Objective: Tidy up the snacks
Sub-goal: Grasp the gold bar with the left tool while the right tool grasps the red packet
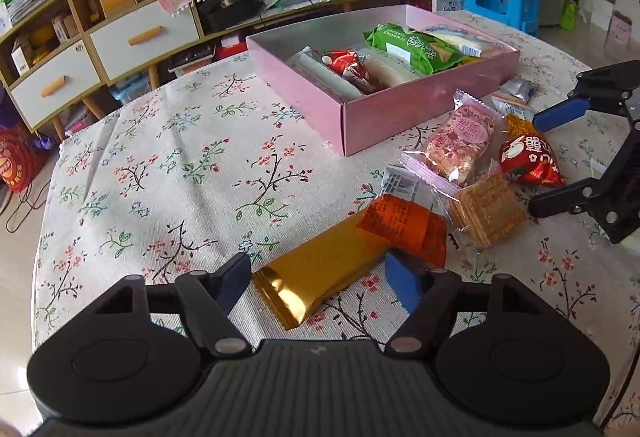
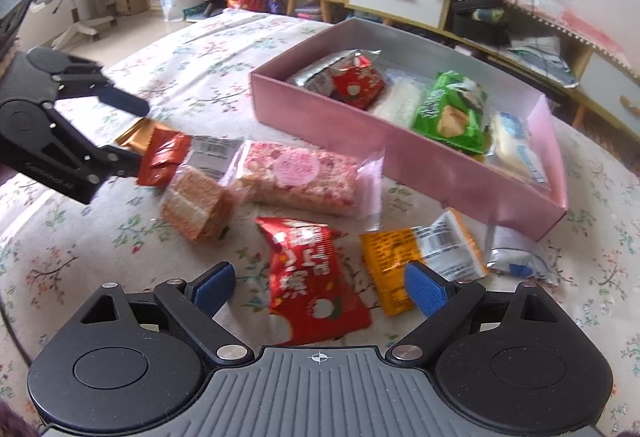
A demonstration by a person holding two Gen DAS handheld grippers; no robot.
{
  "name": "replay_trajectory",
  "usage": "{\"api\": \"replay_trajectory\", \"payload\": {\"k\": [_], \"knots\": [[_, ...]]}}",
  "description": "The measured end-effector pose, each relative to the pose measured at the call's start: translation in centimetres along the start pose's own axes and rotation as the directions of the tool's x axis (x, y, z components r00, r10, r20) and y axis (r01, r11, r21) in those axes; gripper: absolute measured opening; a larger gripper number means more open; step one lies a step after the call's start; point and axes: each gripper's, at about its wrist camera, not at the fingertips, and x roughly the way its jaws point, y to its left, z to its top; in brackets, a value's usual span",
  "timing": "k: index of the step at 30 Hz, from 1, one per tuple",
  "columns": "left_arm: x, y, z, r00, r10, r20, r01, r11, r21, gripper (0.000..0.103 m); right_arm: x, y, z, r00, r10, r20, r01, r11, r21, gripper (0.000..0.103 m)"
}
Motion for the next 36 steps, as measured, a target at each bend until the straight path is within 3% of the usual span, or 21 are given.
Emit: {"api": "replay_trajectory", "payload": {"k": [4, 8, 12, 14, 17, 22, 26, 30, 32, 36], "knots": [[-0.4, 0.1, 0.0, 0.999, -0.01, -0.033, 0.009, 0.999, -0.035, 0.048, 0.0, -0.9, 0.1, 0.999, -0.046, -0.002, 0.046, 0.999, 0.03, 0.091], [-1.1, -0.2, -0.4, 0.994, -0.071, -0.078, 0.07, 0.997, -0.026, 0.04, 0.1, -1.8, 0.1, 0.996, -0.09, -0.013, 0.091, 0.994, 0.053, 0.091], [-1.4, -0.7, -0.5, 0.993, -0.074, -0.09, 0.073, 0.997, -0.014, 0.046, 0.1, -2.2, 0.1, 0.995, -0.098, -0.017, 0.099, 0.993, 0.065, 0.091], [-1.1, -0.8, -0.4, 0.995, -0.059, -0.083, 0.059, 0.998, -0.009, 0.066, 0.1, -2.1, 0.1, 0.995, -0.094, -0.016, 0.094, 0.994, 0.059, 0.091], [-0.5, -1.0, -0.1, 0.997, -0.043, -0.07, 0.043, 0.999, -0.009, 0.07, 0.0, -1.6, 0.1, 0.997, -0.081, -0.011, 0.081, 0.996, 0.048, 0.091], [0.3, -1.0, 0.6, 0.998, -0.036, -0.049, 0.033, 0.997, -0.064, 0.068, -0.2, -1.0, 0.2, 0.999, -0.05, -0.012, 0.05, 0.998, 0.038, 0.08], [0.5, -1.2, 0.9, 0.998, -0.047, -0.031, 0.044, 0.995, -0.094, 0.053, -0.4, -0.9, 0.2, 0.999, -0.04, -0.007, 0.04, 0.999, 0.027, 0.068], [0.4, -1.8, 1.1, 0.998, -0.058, -0.036, 0.055, 0.995, -0.086, 0.037, -0.5, -1.0, 0.3, 1.0, -0.008, -0.016, 0.009, 0.999, 0.032, 0.042], [0.3, -2.1, 1.2, 0.997, -0.061, -0.044, 0.057, 0.995, -0.084, 0.028, -0.5, -0.9, 0.4, 1.0, 0.0, -0.023, 0.001, 0.999, 0.041, 0.04], [0.1, -2.3, 1.4, 0.996, -0.05, -0.073, 0.042, 0.993, -0.115, 0.026, -0.6, -1.0, 0.6, 0.999, 0.005, -0.031, -0.004, 0.999, 0.053, 0.036]]}}
